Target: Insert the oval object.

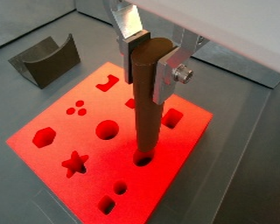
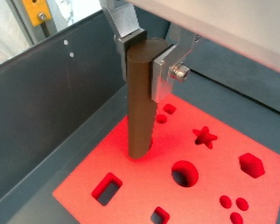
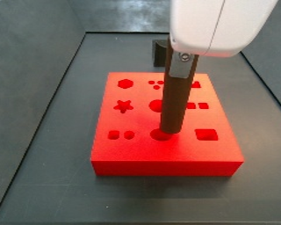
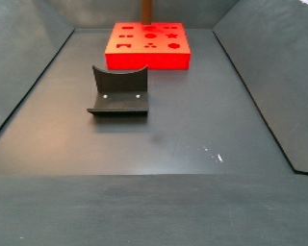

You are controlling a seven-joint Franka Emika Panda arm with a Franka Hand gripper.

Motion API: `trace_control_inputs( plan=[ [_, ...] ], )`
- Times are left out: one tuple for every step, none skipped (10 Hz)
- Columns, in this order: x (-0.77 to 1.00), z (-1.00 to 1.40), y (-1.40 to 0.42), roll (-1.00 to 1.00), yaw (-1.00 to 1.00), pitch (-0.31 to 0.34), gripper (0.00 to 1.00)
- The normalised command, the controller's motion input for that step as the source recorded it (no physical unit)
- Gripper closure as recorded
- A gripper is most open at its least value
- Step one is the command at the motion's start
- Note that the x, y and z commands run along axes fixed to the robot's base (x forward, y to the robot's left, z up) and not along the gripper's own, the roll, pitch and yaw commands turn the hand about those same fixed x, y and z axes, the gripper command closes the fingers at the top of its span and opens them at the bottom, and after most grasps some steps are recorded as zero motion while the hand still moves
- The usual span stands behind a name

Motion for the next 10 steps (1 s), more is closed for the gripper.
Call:
trace_control_inputs(
  plan=[
    [0.0,0.0,0.07,-0.42,-0.23,0.179,1.0],
    [0.0,0.0,0.09,-0.5,-0.2,0.207,1.0],
    [-0.02,-0.01,0.0,-0.05,0.0,0.0,1.0],
    [-0.02,-0.03,0.0,-0.08,0.0,0.0,1.0],
    [0.0,0.0,0.0,0.0,0.01,0.0,1.0],
    [0.08,0.0,0.0,0.01,0.37,0.0,1.0],
    [0.08,-0.01,0.0,0.03,0.29,0.0,1.0],
    [0.0,-0.07,0.02,0.06,0.24,0.0,1.0],
    [0.0,-0.05,0.0,0.08,0.41,0.0,1.0],
    [0.07,-0.07,0.0,0.08,0.27,0.0,1.0]
  ],
)
